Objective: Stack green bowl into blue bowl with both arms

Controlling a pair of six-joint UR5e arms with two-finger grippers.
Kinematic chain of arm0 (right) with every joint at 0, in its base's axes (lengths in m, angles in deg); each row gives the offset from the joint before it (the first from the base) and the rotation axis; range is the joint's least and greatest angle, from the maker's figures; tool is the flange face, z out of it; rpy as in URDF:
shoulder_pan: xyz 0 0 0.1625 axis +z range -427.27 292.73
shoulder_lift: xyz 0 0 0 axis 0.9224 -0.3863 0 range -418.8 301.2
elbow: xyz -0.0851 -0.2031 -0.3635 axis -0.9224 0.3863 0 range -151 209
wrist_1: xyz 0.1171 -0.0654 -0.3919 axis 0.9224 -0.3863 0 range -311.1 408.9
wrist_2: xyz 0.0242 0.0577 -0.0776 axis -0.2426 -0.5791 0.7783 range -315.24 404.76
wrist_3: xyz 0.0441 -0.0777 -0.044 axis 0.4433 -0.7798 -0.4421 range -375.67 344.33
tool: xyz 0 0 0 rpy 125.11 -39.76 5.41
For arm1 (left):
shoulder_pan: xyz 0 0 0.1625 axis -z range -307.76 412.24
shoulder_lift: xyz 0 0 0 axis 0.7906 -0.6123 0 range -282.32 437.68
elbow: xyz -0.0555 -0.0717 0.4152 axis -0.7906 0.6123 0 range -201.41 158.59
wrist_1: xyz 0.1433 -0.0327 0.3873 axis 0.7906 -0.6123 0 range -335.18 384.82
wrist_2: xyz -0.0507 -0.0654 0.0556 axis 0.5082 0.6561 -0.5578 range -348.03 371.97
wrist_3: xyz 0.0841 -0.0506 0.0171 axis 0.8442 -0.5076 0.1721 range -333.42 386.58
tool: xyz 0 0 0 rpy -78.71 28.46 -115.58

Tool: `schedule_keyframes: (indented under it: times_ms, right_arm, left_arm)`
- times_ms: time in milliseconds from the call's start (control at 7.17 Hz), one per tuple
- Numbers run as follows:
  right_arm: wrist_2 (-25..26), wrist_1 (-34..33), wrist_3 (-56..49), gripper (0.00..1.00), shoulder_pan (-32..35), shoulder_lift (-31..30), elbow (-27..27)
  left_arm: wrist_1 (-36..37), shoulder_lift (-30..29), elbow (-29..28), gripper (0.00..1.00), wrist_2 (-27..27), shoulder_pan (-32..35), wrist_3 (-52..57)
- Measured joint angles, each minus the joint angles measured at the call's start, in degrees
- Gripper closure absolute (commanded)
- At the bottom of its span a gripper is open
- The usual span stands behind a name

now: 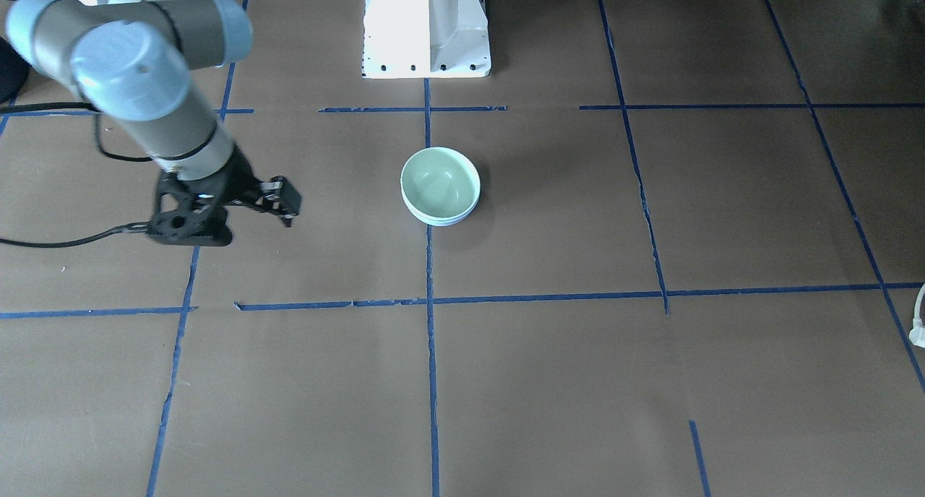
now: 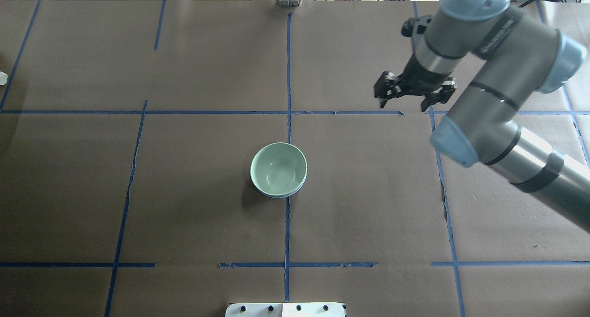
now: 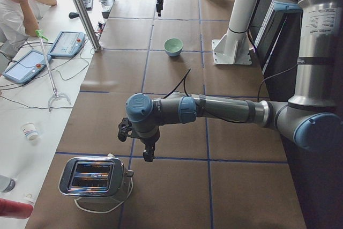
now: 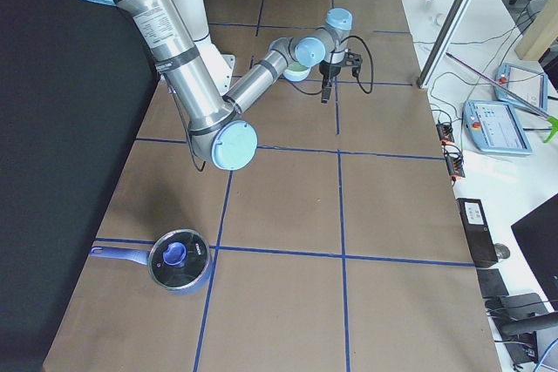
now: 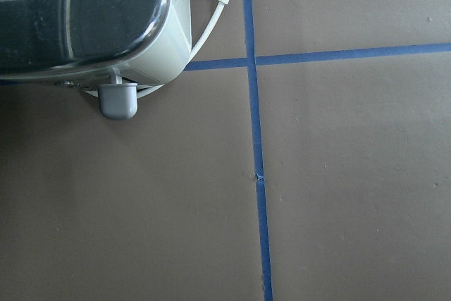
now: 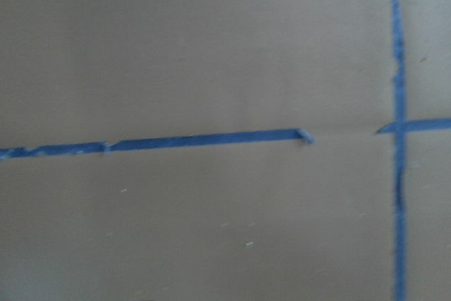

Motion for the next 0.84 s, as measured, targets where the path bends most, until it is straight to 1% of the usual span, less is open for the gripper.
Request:
schedule_keyframes:
  times_ms: [140,558,698,837]
  right_arm:
    - [-1.75,-0.75,-12.51,0.0,6.23,-5.16,-0.07]
    - [-3.8,-0.83,-46.02,0.0,23.13,-22.45,-0.28]
    - [-3.89,-0.55,-53.33,0.0,27.61,-27.72,-0.35]
    - [-3.88,-0.1,-57.21,0.0,30.62,-31.64,-0.5]
  left_arm:
    - [-0.28,-0.03,-0.1,0.0,-0.05,-0.21,-0.11]
    - [-0.5,-0.02,-0.73,0.0,-0.09,-0.57,-0.2]
    - [-0.52,-0.03,-0.9,0.0,-0.09,-0.59,-0.25]
    - [-0.61,-0.04,-1.05,0.0,-0.05,-0.6,-0.88]
